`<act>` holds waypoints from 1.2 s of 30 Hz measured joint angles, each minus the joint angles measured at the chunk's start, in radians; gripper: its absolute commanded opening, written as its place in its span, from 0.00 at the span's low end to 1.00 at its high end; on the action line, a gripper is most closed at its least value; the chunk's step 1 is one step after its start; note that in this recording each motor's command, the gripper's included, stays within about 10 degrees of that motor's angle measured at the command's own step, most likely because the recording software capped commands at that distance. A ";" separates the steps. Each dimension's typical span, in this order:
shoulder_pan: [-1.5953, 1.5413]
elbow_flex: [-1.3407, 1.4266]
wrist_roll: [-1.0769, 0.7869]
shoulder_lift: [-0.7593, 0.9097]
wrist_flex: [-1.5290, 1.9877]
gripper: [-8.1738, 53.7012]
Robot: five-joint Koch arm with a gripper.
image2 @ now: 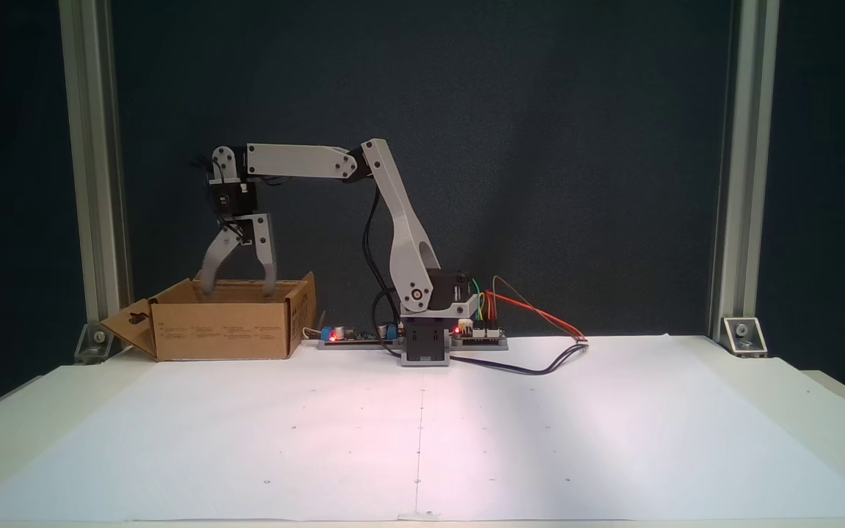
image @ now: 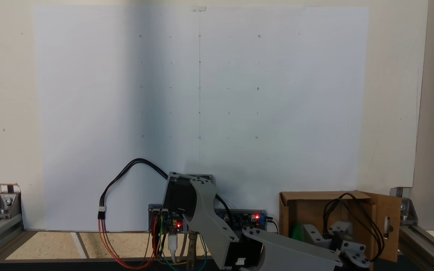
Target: Grasp a green dice and put it in the bin.
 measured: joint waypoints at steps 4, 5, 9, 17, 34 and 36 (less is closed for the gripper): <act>-0.060 0.002 0.167 0.058 -0.213 0.85; -0.095 0.000 0.210 0.091 -0.262 0.85; -0.319 0.000 0.385 0.245 -0.334 0.85; -0.900 0.147 0.500 0.382 -0.350 0.85; -1.747 1.095 0.563 0.839 -1.124 0.86; -1.746 1.187 0.563 0.879 -1.215 0.86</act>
